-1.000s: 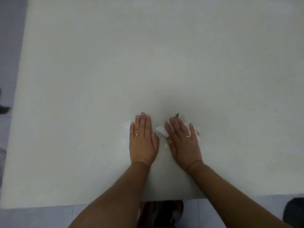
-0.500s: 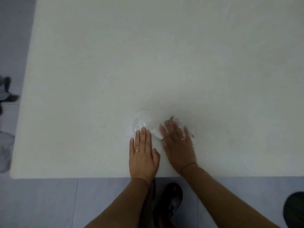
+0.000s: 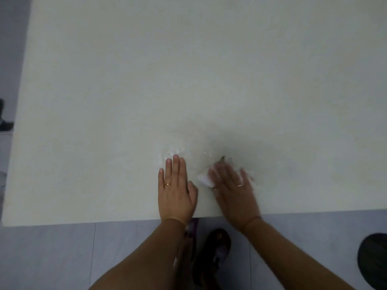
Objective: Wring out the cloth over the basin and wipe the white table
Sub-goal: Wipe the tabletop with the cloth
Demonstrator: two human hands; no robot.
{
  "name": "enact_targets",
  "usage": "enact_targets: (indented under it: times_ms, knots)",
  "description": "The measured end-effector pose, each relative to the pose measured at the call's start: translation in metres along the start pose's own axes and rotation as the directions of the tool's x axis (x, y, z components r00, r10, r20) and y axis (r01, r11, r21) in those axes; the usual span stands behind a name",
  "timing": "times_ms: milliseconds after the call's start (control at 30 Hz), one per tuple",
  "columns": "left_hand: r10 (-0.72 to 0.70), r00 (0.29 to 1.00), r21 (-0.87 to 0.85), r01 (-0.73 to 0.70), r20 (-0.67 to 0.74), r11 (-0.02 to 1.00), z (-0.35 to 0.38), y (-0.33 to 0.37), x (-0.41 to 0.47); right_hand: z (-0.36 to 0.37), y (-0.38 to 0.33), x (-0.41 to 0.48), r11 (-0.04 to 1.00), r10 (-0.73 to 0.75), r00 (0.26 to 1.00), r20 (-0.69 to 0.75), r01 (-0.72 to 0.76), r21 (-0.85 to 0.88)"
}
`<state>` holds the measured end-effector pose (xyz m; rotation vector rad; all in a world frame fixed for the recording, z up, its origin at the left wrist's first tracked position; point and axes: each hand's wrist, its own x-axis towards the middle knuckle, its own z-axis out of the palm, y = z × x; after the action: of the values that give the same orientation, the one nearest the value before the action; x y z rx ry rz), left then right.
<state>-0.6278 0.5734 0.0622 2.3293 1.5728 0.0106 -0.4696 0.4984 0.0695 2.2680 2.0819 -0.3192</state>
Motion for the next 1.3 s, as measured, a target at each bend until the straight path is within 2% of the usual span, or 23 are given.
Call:
enact_targets:
  times_ms: [67, 133, 200, 233, 267, 367, 433, 467, 500, 567, 633, 700, 733, 767, 800, 900, 967, 1000, 1033, 1100, 1200, 1233, 1300]
  knots:
    - [-0.004, 1.000, -0.008, 0.004, -0.002, 1.000, 0.001, 0.000, 0.000, -0.003, 0.032, -0.008, 0.979, 0.195, 0.981, 0.005, -0.195, 0.059]
    - [-0.009, 1.000, -0.008, 0.009, -0.001, 1.000, 0.003, 0.000, 0.000, -0.005, 0.035, -0.009, 0.879, 0.454, 0.891, -0.011, -0.446, 0.170]
    - [-0.008, 1.000, -0.005, 0.008, 0.009, 1.000, 0.003, -0.001, 0.000, -0.005, 0.006, -0.005, 0.773, 0.617, 0.787, -0.031, -0.598, 0.212]
    - [-0.006, 1.000, -0.006, 0.006, 0.009, 1.000, 0.003, -0.001, 0.000, -0.005, -0.012, -0.003, 0.769, 0.623, 0.781, -0.036, -0.604, 0.211]
    - [-0.004, 1.000, -0.005, 0.004, 0.007, 1.000, 0.003, -0.001, 0.000, -0.004, -0.030, -0.003, 0.800, 0.583, 0.811, -0.036, -0.566, 0.199]
    - [0.009, 1.000, 0.016, -0.009, 0.023, 1.000, 0.004, -0.002, 0.000, 0.001, -0.056, -0.018, 0.951, 0.283, 0.959, -0.012, -0.279, 0.136]
    - [0.020, 1.000, 0.027, -0.021, 0.016, 0.999, 0.003, -0.002, -0.001, 0.001, -0.026, -0.028, 0.995, 0.061, 0.998, 0.009, -0.061, 0.085]
    - [0.011, 1.000, 0.026, -0.011, 0.011, 1.000, 0.003, -0.004, 0.000, 0.001, -0.007, -0.032, 0.998, 0.005, 1.000, 0.025, -0.006, 0.062]
    - [0.005, 1.000, 0.025, -0.005, 0.004, 1.000, 0.002, -0.004, 0.000, -0.001, 0.016, -0.038, 0.998, 0.032, 0.999, 0.038, -0.034, 0.052]
    - [0.007, 1.000, 0.034, -0.007, -0.001, 0.999, 0.002, -0.002, 0.000, -0.008, 0.061, -0.053, 0.950, 0.293, 0.954, 0.061, -0.298, 0.098]
    - [0.007, 1.000, 0.052, -0.006, -0.003, 0.999, 0.002, 0.000, -0.001, -0.012, 0.078, -0.057, 0.823, 0.541, 0.840, 0.039, -0.538, 0.179]
    - [-0.002, 1.000, 0.055, 0.001, 0.002, 0.998, 0.003, 0.000, -0.001, -0.009, 0.058, -0.047, 0.722, 0.675, 0.738, 0.006, -0.663, 0.197]
    - [-0.005, 1.000, 0.061, 0.005, 0.005, 0.998, 0.003, 0.000, -0.001, -0.008, 0.041, -0.040, 0.704, 0.696, 0.718, 0.000, -0.682, 0.199]
    - [-0.011, 1.000, 0.069, 0.011, 0.002, 0.998, 0.004, 0.001, -0.002, -0.007, 0.021, -0.034, 0.731, 0.668, 0.744, -0.002, -0.655, 0.191]
    - [-0.019, 1.000, 0.079, 0.019, -0.001, 0.997, 0.003, 0.001, -0.002, -0.005, 0.003, -0.032, 0.793, 0.594, 0.805, -0.004, -0.585, 0.170]
    - [-0.031, 0.999, 0.092, 0.030, 0.017, 0.995, 0.002, 0.004, -0.003, -0.002, -0.005, -0.041, 0.959, 0.269, 0.963, -0.006, -0.267, 0.100]
    - [-0.027, 1.000, 0.089, 0.026, 0.007, 0.996, 0.001, 0.005, -0.003, -0.002, 0.027, -0.050, 0.994, 0.085, 0.996, 0.016, -0.086, 0.072]
    - [-0.037, 0.999, 0.084, 0.038, -0.008, 0.996, 0.001, 0.006, -0.004, -0.003, 0.047, -0.056, 0.997, 0.056, 0.998, 0.021, -0.057, 0.044]
    - [-0.065, 0.997, 0.075, 0.068, -0.031, 0.995, 0.000, 0.010, -0.004, -0.003, 0.068, -0.061, 0.996, 0.091, 0.996, 0.026, -0.091, 0.024]
    - [-0.156, 0.984, 0.030, 0.159, -0.092, 0.987, 0.000, 0.026, -0.003, -0.007, 0.105, -0.068, 0.954, 0.289, 0.956, 0.042, -0.291, 0.069]
    - [-0.172, 0.979, -0.023, 0.171, -0.106, 0.985, 0.008, 0.071, 0.007, -0.008, 0.101, -0.063, 0.812, 0.568, 0.823, 0.015, -0.564, 0.150]
    - [-0.134, 0.987, -0.036, 0.131, -0.093, 0.991, 0.013, 0.090, 0.012, -0.008, 0.088, -0.058, 0.797, 0.592, 0.806, 0.010, -0.587, 0.145]
    - [-0.074, 0.995, -0.060, 0.070, -0.073, 0.996, 0.023, 0.121, 0.021, -0.008, 0.063, -0.055, 0.868, 0.491, 0.871, 0.005, -0.489, 0.089]
